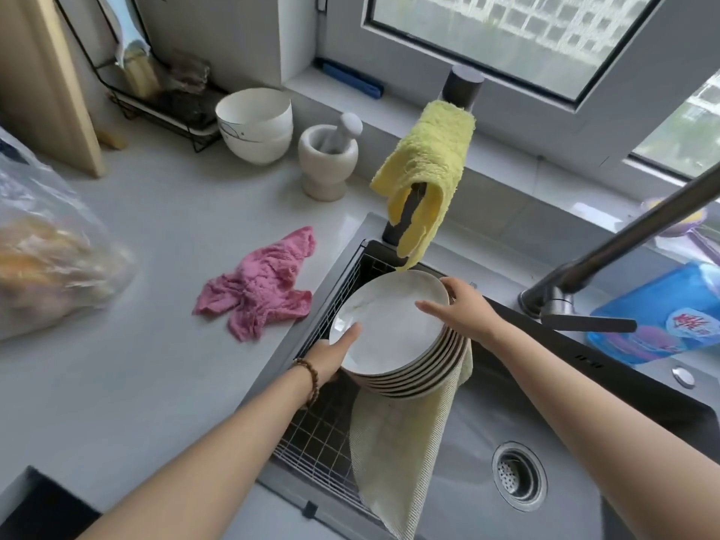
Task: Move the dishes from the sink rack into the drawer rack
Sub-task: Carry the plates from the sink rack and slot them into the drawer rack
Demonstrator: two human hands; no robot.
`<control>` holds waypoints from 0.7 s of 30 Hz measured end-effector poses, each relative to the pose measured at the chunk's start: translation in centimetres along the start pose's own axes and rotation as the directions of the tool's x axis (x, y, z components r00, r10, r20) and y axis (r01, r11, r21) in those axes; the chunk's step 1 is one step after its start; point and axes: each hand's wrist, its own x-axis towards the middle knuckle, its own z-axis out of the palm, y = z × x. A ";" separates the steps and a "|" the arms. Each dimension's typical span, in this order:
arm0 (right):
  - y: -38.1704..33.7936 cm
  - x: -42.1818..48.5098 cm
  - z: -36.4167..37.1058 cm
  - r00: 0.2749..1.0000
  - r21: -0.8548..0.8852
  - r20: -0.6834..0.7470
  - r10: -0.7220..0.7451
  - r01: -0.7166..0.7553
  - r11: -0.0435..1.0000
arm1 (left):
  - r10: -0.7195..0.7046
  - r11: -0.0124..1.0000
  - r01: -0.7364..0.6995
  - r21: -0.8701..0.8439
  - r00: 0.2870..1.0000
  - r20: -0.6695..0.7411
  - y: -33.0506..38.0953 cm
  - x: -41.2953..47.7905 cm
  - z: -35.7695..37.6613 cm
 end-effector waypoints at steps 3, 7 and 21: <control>-0.2 1.0 0.0 0.998 0.101 0.025 0.058 -0.060 0.993 | 0.004 0.996 -0.002 -0.088 1.000 0.028 0.3 0.3 -0.1; -0.3 1.9 0.7 0.994 0.187 0.059 0.097 -0.106 0.977 | 0.000 0.980 0.010 -0.198 0.999 0.050 -0.1 0.9 0.2; -0.4 2.2 2.2 0.991 0.465 -0.034 0.126 -0.096 0.880 | -0.033 0.805 -0.015 -0.593 0.997 -0.070 -0.5 0.6 3.7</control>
